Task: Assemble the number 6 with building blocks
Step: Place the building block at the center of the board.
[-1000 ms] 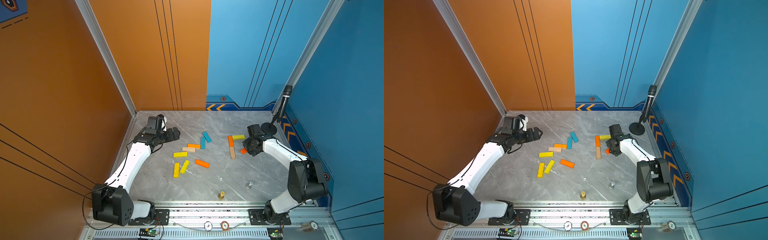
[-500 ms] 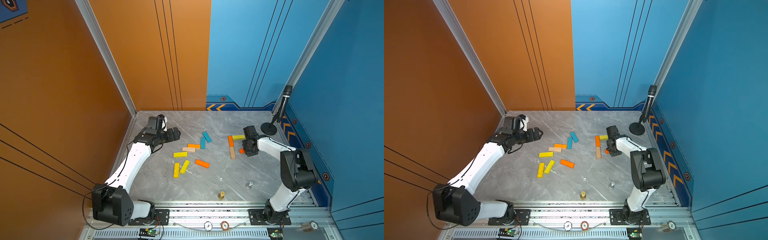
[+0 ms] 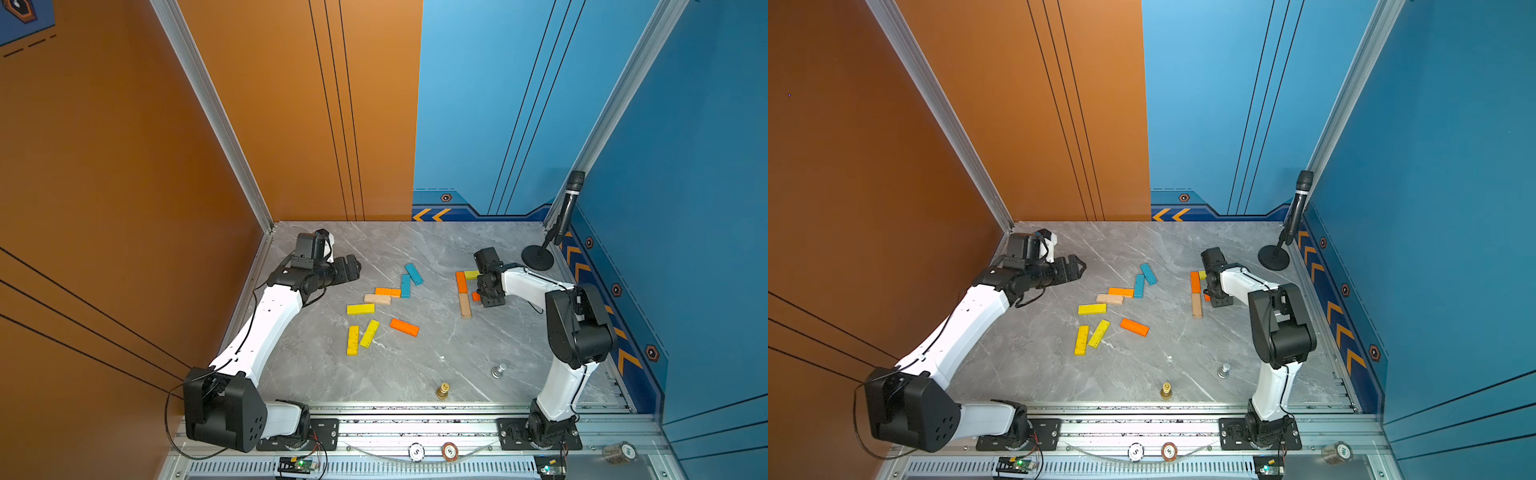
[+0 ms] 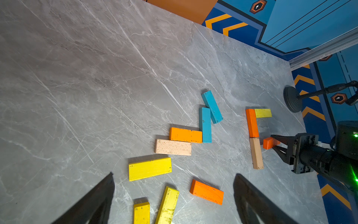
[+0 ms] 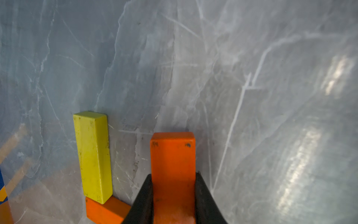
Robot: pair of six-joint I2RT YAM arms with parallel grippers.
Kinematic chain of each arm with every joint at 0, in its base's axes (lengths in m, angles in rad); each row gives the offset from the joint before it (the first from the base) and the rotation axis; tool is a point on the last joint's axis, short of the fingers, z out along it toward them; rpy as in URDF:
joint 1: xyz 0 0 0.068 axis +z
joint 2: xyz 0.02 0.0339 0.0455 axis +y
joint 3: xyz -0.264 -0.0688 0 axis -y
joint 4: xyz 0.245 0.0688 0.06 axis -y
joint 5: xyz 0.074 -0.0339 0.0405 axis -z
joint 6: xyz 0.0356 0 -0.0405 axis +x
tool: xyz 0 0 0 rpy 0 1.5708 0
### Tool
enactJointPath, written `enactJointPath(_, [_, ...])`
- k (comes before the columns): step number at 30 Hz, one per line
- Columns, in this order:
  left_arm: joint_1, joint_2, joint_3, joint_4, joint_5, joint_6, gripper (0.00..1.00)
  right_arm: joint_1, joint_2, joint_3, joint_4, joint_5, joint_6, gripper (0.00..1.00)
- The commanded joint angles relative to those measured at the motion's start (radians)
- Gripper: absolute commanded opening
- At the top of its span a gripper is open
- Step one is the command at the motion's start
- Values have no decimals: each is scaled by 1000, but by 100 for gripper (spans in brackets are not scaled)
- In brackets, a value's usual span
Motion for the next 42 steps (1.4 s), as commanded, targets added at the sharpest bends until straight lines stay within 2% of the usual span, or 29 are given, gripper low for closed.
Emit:
enactJointPath(1, [-4, -7, -13, 0, 8, -2, 96, 23, 14, 40, -85, 77, 67, 30])
enactJointPath(11, [-4, -9, -15, 0, 8, -1, 96, 48, 38, 89, -208, 149, 126, 34])
enactJointPath(16, [-4, -11, -14, -1, 5, -1, 96, 52, 59, 102, -207, 126, 136, 41])
enactJointPath(18, [-4, -10, -13, -1, 1, 2, 96, 52, 60, 109, -199, 114, 139, 47])
enactJointPath(23, [-1, -7, -12, -12, -10, 8, 96, 60, -30, 109, -184, 121, 92, 54])
enactJointPath(28, [-2, -8, -10, -12, -7, 9, 96, 65, -145, 85, -195, 143, -135, 59])
enactJointPath(33, [-2, 3, -11, -11, 0, 10, 96, 51, -287, -31, -113, 172, -514, 60])
enactJointPath(34, [-2, 6, -10, -10, 2, 11, 96, 37, -314, -58, -60, 139, -650, 60])
enactJointPath(37, [-5, 18, -8, -11, 4, 11, 96, -15, -349, -78, -45, 42, -945, 62])
enactJointPath(39, [-9, 27, -8, -11, 4, 13, 96, -53, -361, -82, -90, 32, -1059, 62])
enactJointPath(40, [-12, 31, -7, -11, 3, 14, 96, -79, -371, -97, -73, -19, -1126, 63])
enactJointPath(42, [-20, 40, -6, -12, 8, 15, 96, -122, -381, -113, -82, -47, -1167, 63])
